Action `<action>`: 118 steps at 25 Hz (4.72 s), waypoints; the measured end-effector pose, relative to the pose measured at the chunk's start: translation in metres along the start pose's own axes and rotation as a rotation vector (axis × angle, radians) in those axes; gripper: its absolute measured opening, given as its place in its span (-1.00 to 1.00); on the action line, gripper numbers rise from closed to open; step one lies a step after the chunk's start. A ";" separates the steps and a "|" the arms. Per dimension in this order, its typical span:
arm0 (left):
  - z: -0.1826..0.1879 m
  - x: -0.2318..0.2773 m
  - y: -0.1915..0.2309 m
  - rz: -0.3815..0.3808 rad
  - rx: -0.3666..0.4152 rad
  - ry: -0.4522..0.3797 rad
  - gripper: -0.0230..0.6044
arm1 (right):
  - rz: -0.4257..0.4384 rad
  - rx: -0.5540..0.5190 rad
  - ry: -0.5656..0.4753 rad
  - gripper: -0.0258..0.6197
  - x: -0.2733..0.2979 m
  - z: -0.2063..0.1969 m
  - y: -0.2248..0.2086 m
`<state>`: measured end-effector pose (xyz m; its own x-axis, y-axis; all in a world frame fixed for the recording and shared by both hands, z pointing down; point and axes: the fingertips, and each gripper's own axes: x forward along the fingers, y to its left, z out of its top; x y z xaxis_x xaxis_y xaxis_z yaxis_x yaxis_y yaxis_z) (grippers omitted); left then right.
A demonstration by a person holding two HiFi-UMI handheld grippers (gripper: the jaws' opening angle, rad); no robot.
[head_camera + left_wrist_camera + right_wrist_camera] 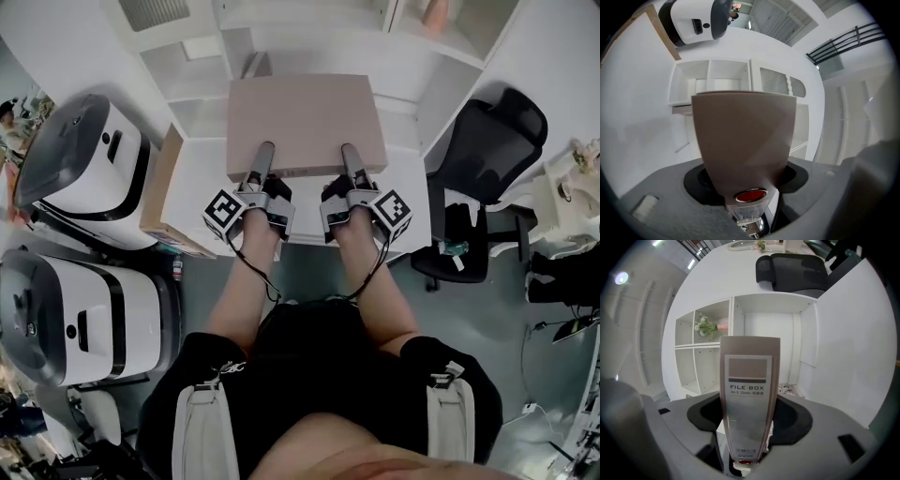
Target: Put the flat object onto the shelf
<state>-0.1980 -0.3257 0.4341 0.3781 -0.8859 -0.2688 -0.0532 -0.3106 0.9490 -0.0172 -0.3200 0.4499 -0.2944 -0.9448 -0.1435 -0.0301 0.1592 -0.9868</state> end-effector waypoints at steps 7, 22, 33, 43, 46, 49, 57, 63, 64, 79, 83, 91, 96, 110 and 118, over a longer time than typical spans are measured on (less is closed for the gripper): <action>-0.008 0.033 0.000 -0.019 -0.012 0.011 -0.01 | 0.007 -0.020 0.017 -0.06 0.016 0.024 0.006; -0.006 0.052 -0.033 -0.113 0.010 -0.016 -0.01 | 0.100 -0.061 0.047 -0.06 0.030 0.036 0.039; 0.016 0.065 -0.062 -0.161 0.045 -0.024 -0.01 | 0.165 -0.079 0.072 -0.06 0.049 0.026 0.068; 0.032 0.083 -0.083 -0.192 0.052 -0.028 -0.01 | 0.217 -0.133 0.064 -0.05 0.071 0.029 0.096; 0.035 0.089 -0.088 -0.205 0.049 -0.029 -0.01 | 0.238 -0.129 0.071 -0.05 0.077 0.028 0.108; 0.039 0.093 -0.094 -0.222 0.050 -0.029 -0.01 | 0.255 -0.134 0.073 -0.05 0.082 0.027 0.117; 0.054 0.127 -0.096 -0.211 0.026 -0.008 -0.01 | 0.255 -0.154 0.040 -0.05 0.113 0.038 0.126; 0.059 0.141 -0.092 -0.182 0.011 0.002 -0.01 | 0.237 -0.124 0.027 -0.05 0.124 0.043 0.123; 0.059 0.143 -0.092 -0.177 0.006 0.004 -0.01 | 0.235 -0.122 0.024 -0.05 0.125 0.043 0.122; 0.088 0.187 -0.084 -0.110 -0.048 -0.001 -0.01 | 0.237 -0.151 0.013 -0.04 0.168 0.047 0.133; 0.091 0.198 -0.088 -0.093 -0.067 0.008 -0.01 | 0.255 -0.156 0.030 -0.04 0.178 0.049 0.137; 0.104 0.226 -0.091 -0.065 -0.090 0.006 -0.01 | 0.257 -0.128 0.055 -0.04 0.200 0.055 0.144; 0.107 0.241 -0.088 -0.052 -0.128 -0.004 -0.01 | 0.272 -0.178 0.083 -0.04 0.207 0.058 0.148; 0.102 0.274 -0.099 -0.114 -0.080 0.046 0.09 | 0.308 -0.211 0.087 -0.04 0.222 0.075 0.151; 0.091 0.270 -0.109 -0.290 0.117 0.096 0.18 | 0.243 -0.112 0.026 -0.04 0.238 0.092 0.153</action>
<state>-0.1744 -0.5627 0.2430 0.4782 -0.7197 -0.5034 -0.0339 -0.5878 0.8083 -0.0035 -0.5471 0.2575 -0.3304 -0.8676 -0.3717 -0.0607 0.4125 -0.9089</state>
